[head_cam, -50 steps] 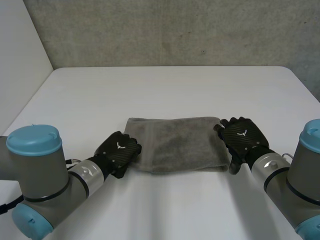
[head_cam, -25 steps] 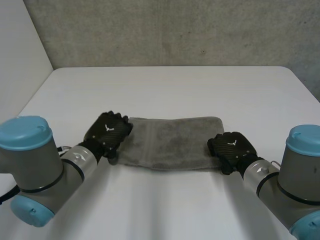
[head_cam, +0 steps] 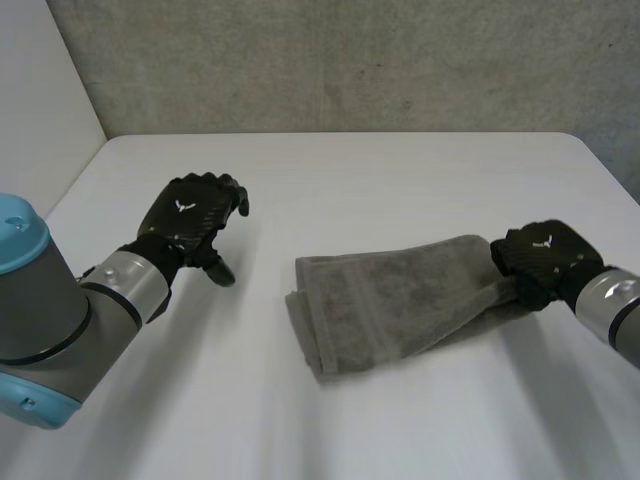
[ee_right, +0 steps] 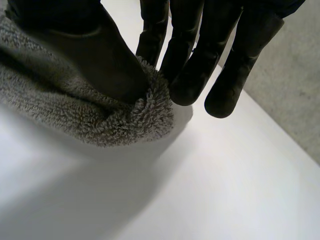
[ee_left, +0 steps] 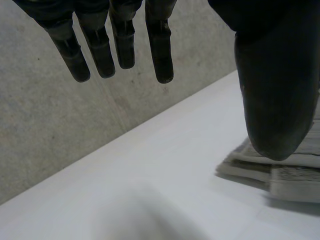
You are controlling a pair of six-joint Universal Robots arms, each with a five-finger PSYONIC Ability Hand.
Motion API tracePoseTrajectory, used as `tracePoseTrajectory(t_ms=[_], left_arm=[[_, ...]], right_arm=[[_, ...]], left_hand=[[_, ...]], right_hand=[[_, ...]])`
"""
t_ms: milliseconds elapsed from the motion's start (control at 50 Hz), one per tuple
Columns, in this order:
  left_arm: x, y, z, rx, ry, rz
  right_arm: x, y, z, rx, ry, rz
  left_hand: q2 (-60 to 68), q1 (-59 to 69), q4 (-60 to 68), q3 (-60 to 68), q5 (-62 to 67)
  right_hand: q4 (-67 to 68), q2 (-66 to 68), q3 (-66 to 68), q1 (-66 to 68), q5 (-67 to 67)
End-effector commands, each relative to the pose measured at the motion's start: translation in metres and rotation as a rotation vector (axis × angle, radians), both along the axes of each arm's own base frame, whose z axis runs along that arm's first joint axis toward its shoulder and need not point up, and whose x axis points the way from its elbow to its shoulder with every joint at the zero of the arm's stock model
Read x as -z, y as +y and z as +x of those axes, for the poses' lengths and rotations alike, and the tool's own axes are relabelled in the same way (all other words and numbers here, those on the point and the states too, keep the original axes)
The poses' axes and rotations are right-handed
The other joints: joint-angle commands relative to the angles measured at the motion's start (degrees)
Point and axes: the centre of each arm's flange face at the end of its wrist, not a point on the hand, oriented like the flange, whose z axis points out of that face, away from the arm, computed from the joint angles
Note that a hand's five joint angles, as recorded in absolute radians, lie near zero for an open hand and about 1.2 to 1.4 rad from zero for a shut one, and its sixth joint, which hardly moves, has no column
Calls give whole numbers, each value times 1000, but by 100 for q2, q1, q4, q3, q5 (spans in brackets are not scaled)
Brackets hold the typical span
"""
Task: Fold the towel.
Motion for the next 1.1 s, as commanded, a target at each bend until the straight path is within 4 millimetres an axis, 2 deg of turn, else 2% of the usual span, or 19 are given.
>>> tracePoseTrajectory(t_ms=[20, 40, 60, 100, 120, 160, 180, 220, 340, 380, 400, 420, 460, 660, 740, 860, 900, 940, 1100], left_arm=[[-18, -3, -1, -3, 40, -43], [-22, -4, -2, -3, 55, -49], [-22, -4, -2, -3, 55, -49], [-30, -7, -3, -7, 83, -58], [-30, -7, -3, -7, 83, -58], [-34, -9, -3, -8, 115, -54], [-34, -9, -3, -8, 115, -54], [-35, -9, -3, -9, 128, -48], [-36, -6, -6, 0, 178, -15], [-35, -6, -7, 4, 184, -9], [-35, -5, -8, 7, 188, -6], [-36, -5, -9, 9, 190, -8], [-35, -5, -11, 15, 190, -7], [-19, 1, -36, 79, 210, 36], [7, 11, -44, 81, 233, 161], [30, 33, -53, 117, 209, 249], [49, 42, -52, 104, 175, 304], [59, 45, -51, 93, 158, 328], [89, 42, -52, 49, 109, 381]], right_arm=[[-31, 19, 52, -169, -23, -46], [-36, 29, 72, -218, -46, -56], [-36, 29, 72, -218, -46, -56], [-32, 57, 114, -314, -57, -43], [-32, 57, 114, -315, -57, -42], [-21, 101, 153, -441, -40, -26], [-21, 101, 154, -441, -40, -26], [0, 134, 173, -523, -6, 18], [25, 150, 183, -551, 38, 68], [25, 147, 183, -538, 37, 67], [23, 144, 182, -520, 30, 66], [23, 144, 182, -520, 30, 66], [13, 135, 175, -466, -9, 69], [-17, 97, 145, -297, -114, 62], [-18, 80, 131, -231, -133, 72], [2, 57, 119, -144, -191, 173], [11, 53, 119, -129, -201, 209], [27, 48, 119, -118, -200, 252], [51, 34, 116, -88, -178, 292]], left_hand=[[-339, -386, -357, -350, -116], [-339, -386, -357, -350, -116], [-339, -386, -357, -350, -116], [-339, -386, -357, -350, -116], [-339, -386, -357, -350, -116], [-339, -386, -357, -350, -116], [-339, -386, -357, -350, -116], [-339, -386, -357, -350, -116], [-339, -386, -357, -350, -116], [-339, -386, -357, -350, -116], [-339, -386, -357, -350, -116], [-339, -386, -357, -350, -116], [-339, -386, -357, -350, -116], [-339, -386, -357, -350, -116], [-306, -353, -324, -317, -83], [-255, -302, -273, -266, -32], [-238, -285, -256, -249, -15], [-238, -285, -256, -249, -15], [-204, -252, -223, -215, 18]], right_hand=[[365, 618, 399, 508, 371], [365, 618, 399, 508, 371], [365, 618, 399, 508, 371], [365, 618, 399, 508, 371], [365, 618, 399, 508, 371], [365, 618, 399, 508, 371], [365, 618, 399, 508, 371], [365, 618, 399, 508, 371], [365, 618, 399, 508, 371], [237, 490, 270, 379, 243], [-1279, -1026, -1245, -1136, -1273], [-1294, -1041, -1261, -1152, -1288], [-6521, -6268, -6487, -6378, -6515], [-6635, -6382, -6601, -6492, -6629], [-6635, -6382, -6601, -6492, -6629], [-6635, -6382, -6601, -6492, -6629], [-6635, -6382, -6601, -6492, -6629], [-6635, -6382, -6601, -6492, -6629], [-6635, -6382, -6601, -6492, -6629]])
